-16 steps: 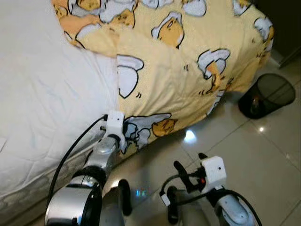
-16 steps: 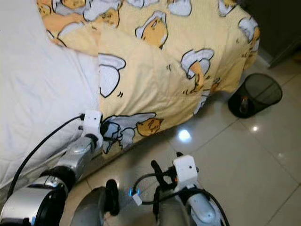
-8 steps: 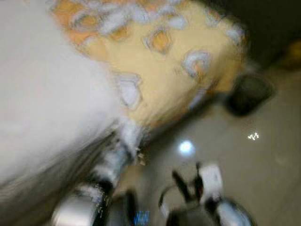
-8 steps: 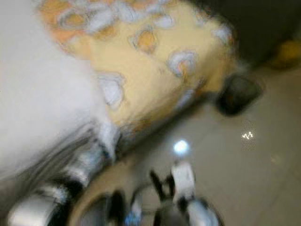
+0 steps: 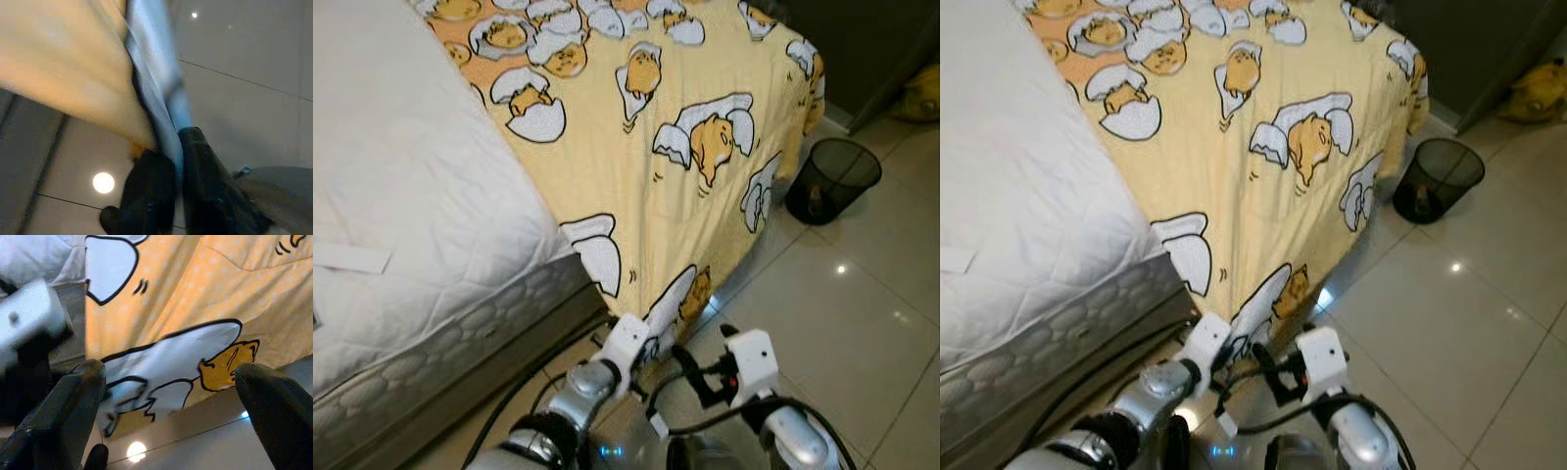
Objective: Clean up the room
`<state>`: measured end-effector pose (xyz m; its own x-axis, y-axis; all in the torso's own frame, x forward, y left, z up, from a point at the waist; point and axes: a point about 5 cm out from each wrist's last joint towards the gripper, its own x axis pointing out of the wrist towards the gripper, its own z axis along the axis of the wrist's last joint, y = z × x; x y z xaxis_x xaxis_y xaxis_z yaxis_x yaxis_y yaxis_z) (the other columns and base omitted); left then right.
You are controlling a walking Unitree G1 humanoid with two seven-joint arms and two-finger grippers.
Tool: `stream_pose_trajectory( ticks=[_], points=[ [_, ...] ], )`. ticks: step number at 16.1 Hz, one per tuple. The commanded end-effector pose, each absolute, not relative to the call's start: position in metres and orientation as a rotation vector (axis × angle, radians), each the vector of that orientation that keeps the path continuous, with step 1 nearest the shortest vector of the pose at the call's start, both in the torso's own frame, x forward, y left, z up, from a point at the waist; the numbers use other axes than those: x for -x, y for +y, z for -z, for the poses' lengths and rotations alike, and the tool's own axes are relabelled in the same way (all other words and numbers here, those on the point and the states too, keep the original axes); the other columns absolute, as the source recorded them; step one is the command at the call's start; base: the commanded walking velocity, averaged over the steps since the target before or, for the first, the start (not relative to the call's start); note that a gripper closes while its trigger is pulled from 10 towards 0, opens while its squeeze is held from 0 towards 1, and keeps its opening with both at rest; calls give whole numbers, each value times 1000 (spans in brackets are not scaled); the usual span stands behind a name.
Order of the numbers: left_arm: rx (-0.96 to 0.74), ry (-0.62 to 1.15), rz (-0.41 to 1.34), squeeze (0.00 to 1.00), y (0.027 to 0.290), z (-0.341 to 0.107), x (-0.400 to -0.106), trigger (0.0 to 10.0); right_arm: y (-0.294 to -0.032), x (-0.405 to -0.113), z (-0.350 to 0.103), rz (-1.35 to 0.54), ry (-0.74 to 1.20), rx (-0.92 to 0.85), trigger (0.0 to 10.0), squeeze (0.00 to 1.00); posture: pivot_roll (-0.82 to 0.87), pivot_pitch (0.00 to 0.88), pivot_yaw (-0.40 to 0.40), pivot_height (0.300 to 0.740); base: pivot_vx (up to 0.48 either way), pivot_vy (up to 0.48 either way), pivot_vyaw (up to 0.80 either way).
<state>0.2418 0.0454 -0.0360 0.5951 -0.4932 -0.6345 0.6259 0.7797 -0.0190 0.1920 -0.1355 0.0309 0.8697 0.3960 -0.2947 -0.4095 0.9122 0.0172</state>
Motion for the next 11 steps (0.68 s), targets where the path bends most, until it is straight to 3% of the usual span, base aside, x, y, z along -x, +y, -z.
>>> stream_pose_trajectory(
  ticks=[1,5,8,9,11],
  points=[
    [-199,754,723,1000,33,50,-216,10000,-138,-189,-27,-424,321,47,10000,0,-166,195,-36,740,0,0,0],
    [-266,694,711,1000,48,50,-219,10000,-130,-203,-29,-436,291,43,10000,0,-130,151,-24,740,0,0,0],
    [-191,329,354,1000,105,4,-272,10000,-133,-235,-49,-305,146,32,10000,0,-84,74,-5,740,0,0,0],
    [-120,131,121,1000,144,-36,-296,10000,-137,-254,-67,-238,50,30,10000,0,-66,29,-2,740,0,0,0],
    [-75,53,-18,1000,167,-59,-310,10000,-139,-268,-77,-213,1,28,10000,0,-50,0,-4,740,0,0,0]
  ],
)
